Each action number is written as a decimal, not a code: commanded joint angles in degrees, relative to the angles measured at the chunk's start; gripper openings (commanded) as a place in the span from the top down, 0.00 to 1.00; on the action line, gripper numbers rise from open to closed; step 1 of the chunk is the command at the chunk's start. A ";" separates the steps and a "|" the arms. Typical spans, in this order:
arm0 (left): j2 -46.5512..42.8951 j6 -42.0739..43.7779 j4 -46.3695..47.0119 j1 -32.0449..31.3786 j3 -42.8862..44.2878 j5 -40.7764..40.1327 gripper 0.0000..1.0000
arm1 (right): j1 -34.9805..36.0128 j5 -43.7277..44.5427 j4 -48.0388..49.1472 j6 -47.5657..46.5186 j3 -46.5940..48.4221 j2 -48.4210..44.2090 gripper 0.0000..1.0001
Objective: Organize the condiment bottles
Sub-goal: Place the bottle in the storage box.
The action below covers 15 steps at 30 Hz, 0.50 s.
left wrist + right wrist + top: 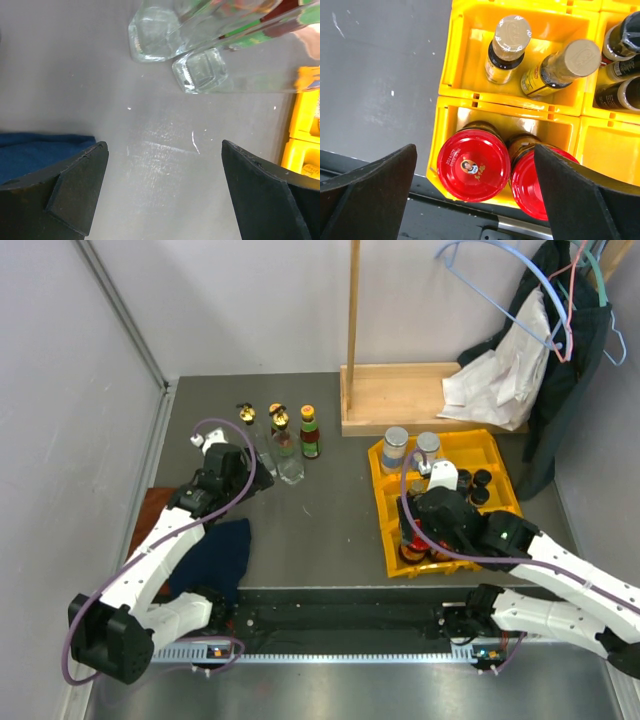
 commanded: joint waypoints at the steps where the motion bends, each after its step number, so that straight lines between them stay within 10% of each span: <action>1: -0.72 0.91 5.62 0.26 -0.37 1.44 0.01 | -0.36 0.89 -2.95 2.63 4.57 -2.12 0.01; 15: -7.13 7.76 11.87 0.26 -4.33 7.07 0.01 | -0.36 2.29 -7.79 6.85 8.54 -5.64 0.01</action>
